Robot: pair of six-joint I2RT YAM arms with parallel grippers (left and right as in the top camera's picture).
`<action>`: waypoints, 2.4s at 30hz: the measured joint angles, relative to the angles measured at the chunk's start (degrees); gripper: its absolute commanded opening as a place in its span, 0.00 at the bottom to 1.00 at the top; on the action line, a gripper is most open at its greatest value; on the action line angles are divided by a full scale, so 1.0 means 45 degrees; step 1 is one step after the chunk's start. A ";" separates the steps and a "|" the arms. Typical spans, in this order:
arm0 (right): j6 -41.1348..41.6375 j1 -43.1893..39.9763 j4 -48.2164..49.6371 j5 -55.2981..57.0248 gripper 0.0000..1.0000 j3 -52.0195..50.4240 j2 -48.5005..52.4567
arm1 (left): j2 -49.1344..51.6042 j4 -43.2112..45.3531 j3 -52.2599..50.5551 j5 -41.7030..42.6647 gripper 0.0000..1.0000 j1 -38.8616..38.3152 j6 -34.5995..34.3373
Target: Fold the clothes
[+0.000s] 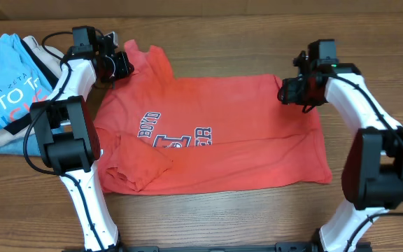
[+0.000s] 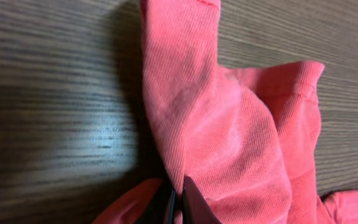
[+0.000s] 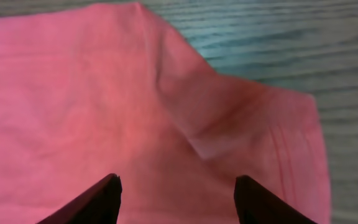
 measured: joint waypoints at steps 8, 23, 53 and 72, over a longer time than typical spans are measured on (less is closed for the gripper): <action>-0.0121 0.0058 0.0826 0.1025 0.56 -0.0005 0.0845 | 0.0000 -0.0223 0.0000 -0.0053 0.07 0.0000 0.0000; -0.0165 0.0058 0.1307 0.1472 0.49 -0.0005 0.1379 | 0.0000 -0.0277 0.0000 -0.0107 0.07 0.0000 0.0000; 0.0049 0.0068 0.0913 0.1792 0.36 0.0301 0.1506 | 0.0000 -0.0321 0.0000 -0.0389 0.07 0.0000 0.0000; 0.0219 0.0321 0.0656 0.1831 0.04 0.0685 0.1506 | 0.0000 -0.0364 0.0000 -0.0398 0.04 0.0000 -0.0005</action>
